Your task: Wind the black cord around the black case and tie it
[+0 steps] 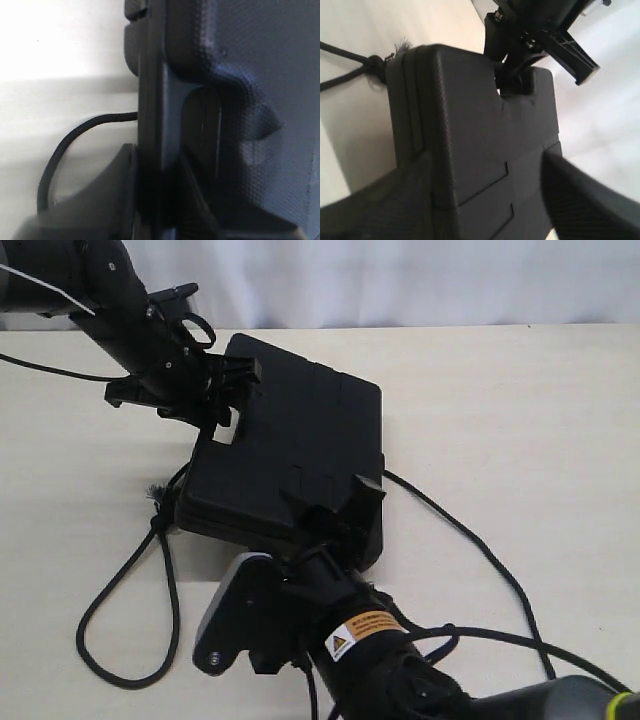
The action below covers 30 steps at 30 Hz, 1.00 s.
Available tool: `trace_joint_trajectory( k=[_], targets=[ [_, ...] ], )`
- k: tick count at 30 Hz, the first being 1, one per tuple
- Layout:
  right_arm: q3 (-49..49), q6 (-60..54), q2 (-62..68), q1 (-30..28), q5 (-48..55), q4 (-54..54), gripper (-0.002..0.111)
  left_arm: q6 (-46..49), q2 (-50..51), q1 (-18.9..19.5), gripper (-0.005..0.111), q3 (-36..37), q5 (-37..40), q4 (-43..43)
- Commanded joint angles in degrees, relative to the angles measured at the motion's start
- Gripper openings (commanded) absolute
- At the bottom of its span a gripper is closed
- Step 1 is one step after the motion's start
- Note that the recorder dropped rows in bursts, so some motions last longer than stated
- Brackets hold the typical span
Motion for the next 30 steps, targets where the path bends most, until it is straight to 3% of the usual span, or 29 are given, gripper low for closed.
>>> trace_joint_trajectory(
  k=[1, 3, 7, 14, 20, 26, 28, 30],
  targets=[
    [-2.94, 1.72, 3.27, 0.01, 0.51, -0.47, 0.099, 0.4, -1.69, -0.2, 0.0, -1.05, -0.49, -3.31],
    [-4.32, 2.13, 5.21, 0.01, 0.51, -0.62, 0.11, 0.4, -2.17, -0.2, 0.0, -1.05, -0.37, -3.46],
    [-6.68, 2.23, 9.6, 0.01, 0.04, -0.62, 0.11, 1.17, -2.94, -0.2, 0.0, -1.05, 0.01, -5.25],
    [-9.92, 2.23, 18.01, 0.01, -12.18, -0.22, 0.11, 1.17, -3.06, -0.2, 0.0, -1.05, 0.01, -7.03],
    [-14.08, 0.84, 24.1, -1.73, -12.38, 4.39, 0.11, 1.17, -3.06, -0.2, 0.0, -1.05, 0.65, -8.04],
    [-17.72, -1.13, 24.48, -6.2, -12.38, 8.19, 0.09, 1.17, -3.06, -0.2, 0.0, -1.05, 1.21, -8.79],
    [-18.13, -1.39, 24.48, -7.71, -12.38, 8.56, 0.078, 1.2, -3.06, -0.2, 0.0, -1.05, 1.2, -8.9],
    [-18.13, -2.03, 24.48, -8.57, -12.38, 8.41, 0.059, 1.3, -3.06, -0.2, 0.0, -1.05, 1.32, -9.71]
  ],
)
